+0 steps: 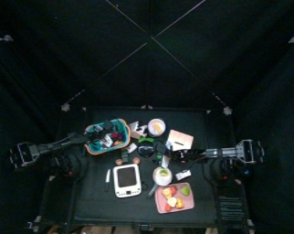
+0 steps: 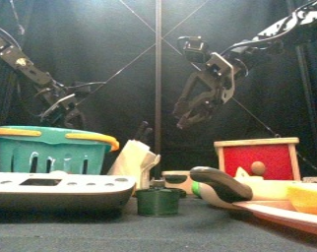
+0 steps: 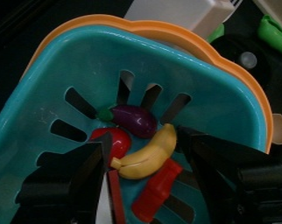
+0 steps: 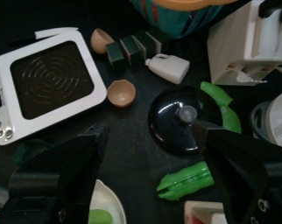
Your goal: Grab detergent
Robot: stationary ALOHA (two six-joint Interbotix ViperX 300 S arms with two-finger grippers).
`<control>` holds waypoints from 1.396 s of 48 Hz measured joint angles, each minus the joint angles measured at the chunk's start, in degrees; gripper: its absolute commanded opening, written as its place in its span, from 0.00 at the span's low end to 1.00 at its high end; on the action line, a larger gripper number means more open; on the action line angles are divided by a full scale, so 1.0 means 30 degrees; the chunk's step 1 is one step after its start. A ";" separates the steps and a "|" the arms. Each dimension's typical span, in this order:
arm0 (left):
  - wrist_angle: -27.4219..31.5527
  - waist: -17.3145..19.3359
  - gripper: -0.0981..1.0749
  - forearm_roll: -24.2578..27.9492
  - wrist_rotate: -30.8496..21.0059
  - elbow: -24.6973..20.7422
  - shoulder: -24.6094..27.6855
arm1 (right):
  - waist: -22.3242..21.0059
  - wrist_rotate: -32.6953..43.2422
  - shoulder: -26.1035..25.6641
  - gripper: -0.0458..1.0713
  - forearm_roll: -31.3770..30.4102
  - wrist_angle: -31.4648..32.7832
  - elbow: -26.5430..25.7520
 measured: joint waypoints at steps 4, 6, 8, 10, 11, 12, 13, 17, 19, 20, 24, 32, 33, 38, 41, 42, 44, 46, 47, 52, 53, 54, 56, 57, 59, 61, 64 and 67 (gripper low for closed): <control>0.0000 -0.0176 0.89 0.0029 0.0000 -0.0117 -0.0557 | -0.0059 0.0000 0.0645 0.98 -0.0088 -0.0234 -0.0176; -0.0029 -0.0293 0.89 0.0059 0.0000 -0.0146 -0.1055 | -0.0088 0.0000 0.0879 0.98 -0.0088 -0.0381 -0.0352; -0.0176 -0.0439 0.89 0.0059 0.0000 -0.0176 -0.1670 | -0.0088 0.0000 0.1172 0.97 -0.0176 -0.0439 -0.0674; -0.0410 -0.0645 0.89 0.0059 -0.0029 -0.0146 -0.2256 | -0.0088 0.0000 0.1582 0.97 -0.0234 -0.0498 -0.0967; -0.0586 -0.0732 0.89 0.0059 0.0000 -0.0146 -0.2549 | -0.0088 0.0000 0.1729 0.98 -0.0322 -0.0498 -0.1084; -0.0791 -0.0850 0.89 0.0059 0.0000 -0.0117 -0.2812 | -0.0088 0.0000 0.1904 0.98 -0.0410 -0.0498 -0.1201; -0.1025 -0.0967 0.89 0.0029 -0.0029 -0.0117 -0.3047 | -0.0088 0.0000 0.2109 0.98 -0.0557 -0.0498 -0.1406; -0.1816 -0.1553 0.89 0.0059 0.0000 0.0117 -0.3809 | -0.0059 0.0000 0.2578 0.97 -0.0996 -0.0527 -0.2021; -0.2168 -0.1875 0.89 0.0059 -0.0029 0.0264 -0.3955 | -0.0059 0.0000 0.2900 0.97 -0.1230 -0.0557 -0.2373; -0.2402 -0.2051 0.89 0.0059 -0.0029 0.0410 -0.4014 | -0.0059 0.0000 0.3105 0.97 -0.1348 -0.0527 -0.2578; -0.3486 -0.2812 0.89 0.0088 -0.0029 0.0996 -0.4072 | -0.0059 0.0000 0.3984 0.97 -0.1816 -0.0527 -0.3252; -0.6270 -0.4131 0.89 0.0176 0.0059 0.2432 -0.4102 | -0.0029 0.0000 0.5537 0.97 -0.3105 0.0146 -0.4512; -0.6563 -0.4219 0.89 0.0176 0.0059 0.2607 -0.4131 | -0.0029 0.0000 0.5801 0.97 -0.3369 0.0264 -0.4775; -0.7734 -0.4482 0.89 0.0645 0.0059 0.3545 -0.4336 | -0.0029 0.0000 0.6650 0.97 -0.3984 0.0615 -0.5596; -0.7939 -0.4541 0.89 0.0732 0.0029 0.3955 -0.4424 | -0.0059 0.0000 0.7178 0.97 -0.4014 0.0732 -0.6152; -0.7969 -0.4570 0.89 0.0762 0.0029 0.4072 -0.4453 | -0.0088 0.0000 0.7324 0.97 -0.4014 0.0762 -0.6270; -0.7998 -0.4600 0.89 0.0791 0.0029 0.4307 -0.4482 | -0.0088 0.0000 0.7617 0.97 -0.4014 0.0762 -0.6621; -0.8027 -0.4658 0.89 0.0791 0.0029 0.4395 -0.4482 | -0.0117 0.0000 0.7969 0.97 -0.4014 0.0762 -0.6973; -0.8027 -0.4687 0.89 0.0791 0.0029 0.4482 -0.4482 | -0.0146 0.0000 0.8145 0.97 -0.4014 0.0762 -0.7178; -0.7939 -0.4805 0.89 0.0820 0.0029 0.4980 -0.4629 | -0.0410 0.0000 0.9023 0.97 -0.3955 0.0791 -0.7969; -0.7852 -0.4863 0.89 0.0820 0.0029 0.5156 -0.4687 | -0.0439 0.0000 0.9141 0.97 -0.3955 0.0791 -0.8057; -0.7764 -0.4951 0.89 0.0820 0.0029 0.5303 -0.4746 | -0.0498 0.0000 0.9258 0.97 -0.3896 0.0791 -0.8174; -0.7588 -0.5156 0.89 0.0850 0.0029 0.5596 -0.4951 | -0.0645 0.0029 0.9492 0.97 -0.3809 0.0791 -0.8379; -0.7529 -0.5273 0.89 0.0850 0.0029 0.5713 -0.5098 | -0.0732 0.0000 0.9580 0.97 -0.3779 0.0791 -0.8438; -0.7471 -0.5508 0.89 0.0879 0.0029 0.5947 -0.5361 | -0.0908 0.0000 0.9756 0.97 -0.3750 0.0791 -0.8613; -0.7441 -0.5771 0.89 0.0908 0.0117 0.6211 -0.5654 | -0.1055 0.0029 0.9902 0.97 -0.3721 0.0791 -0.8701; -0.7412 -0.6123 0.89 0.0938 0.0088 0.6621 -0.6240 | -0.1289 0.0029 1.0049 0.97 -0.3721 0.0791 -0.8877; -0.7324 -0.6387 0.89 0.0938 0.0000 0.6826 -0.6738 | -0.1465 0.0029 1.0283 0.97 -0.3604 0.0732 -0.9082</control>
